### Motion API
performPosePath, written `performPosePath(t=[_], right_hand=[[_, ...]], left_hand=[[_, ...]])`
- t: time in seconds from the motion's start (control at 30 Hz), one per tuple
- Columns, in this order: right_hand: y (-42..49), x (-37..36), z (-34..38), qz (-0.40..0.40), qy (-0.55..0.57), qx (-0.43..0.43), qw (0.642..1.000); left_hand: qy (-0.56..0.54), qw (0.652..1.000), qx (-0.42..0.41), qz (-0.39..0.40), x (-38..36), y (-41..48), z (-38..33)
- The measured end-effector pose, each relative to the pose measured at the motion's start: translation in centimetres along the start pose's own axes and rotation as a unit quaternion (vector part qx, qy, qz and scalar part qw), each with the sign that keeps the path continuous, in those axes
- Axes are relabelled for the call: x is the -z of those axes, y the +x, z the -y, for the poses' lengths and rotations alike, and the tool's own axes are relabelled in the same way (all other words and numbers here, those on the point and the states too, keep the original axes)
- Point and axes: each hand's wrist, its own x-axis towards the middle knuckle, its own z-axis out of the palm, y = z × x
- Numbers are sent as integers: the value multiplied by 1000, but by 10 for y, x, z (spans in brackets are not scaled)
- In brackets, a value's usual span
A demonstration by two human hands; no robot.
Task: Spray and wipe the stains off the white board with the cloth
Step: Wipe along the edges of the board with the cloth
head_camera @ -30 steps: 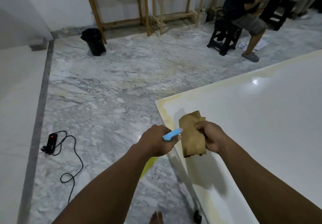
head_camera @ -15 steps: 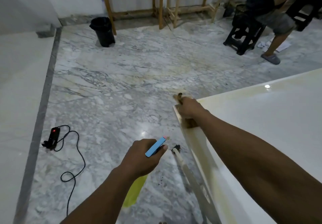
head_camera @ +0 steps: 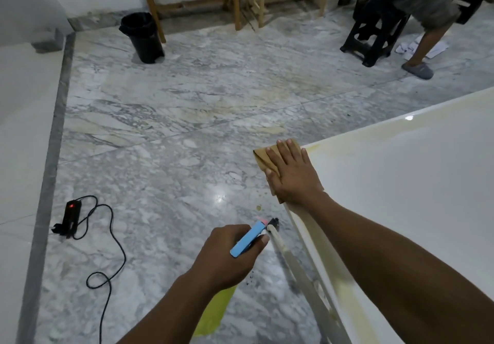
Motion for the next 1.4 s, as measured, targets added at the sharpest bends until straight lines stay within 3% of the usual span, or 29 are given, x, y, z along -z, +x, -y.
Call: performPosePath(t=[0.8, 1.13, 1.4], right_hand=[[-131, -13, -2, -46, 24, 7, 999], [-235, -23, -12, -32, 11, -2, 999], [-370, -23, -20, -36, 6, 4, 999]], left_hand=[[19, 999, 13, 29, -52, -52, -12], [53, 997, -1, 49, -104, -111, -35], [48, 997, 20, 53, -151, -201, -49]])
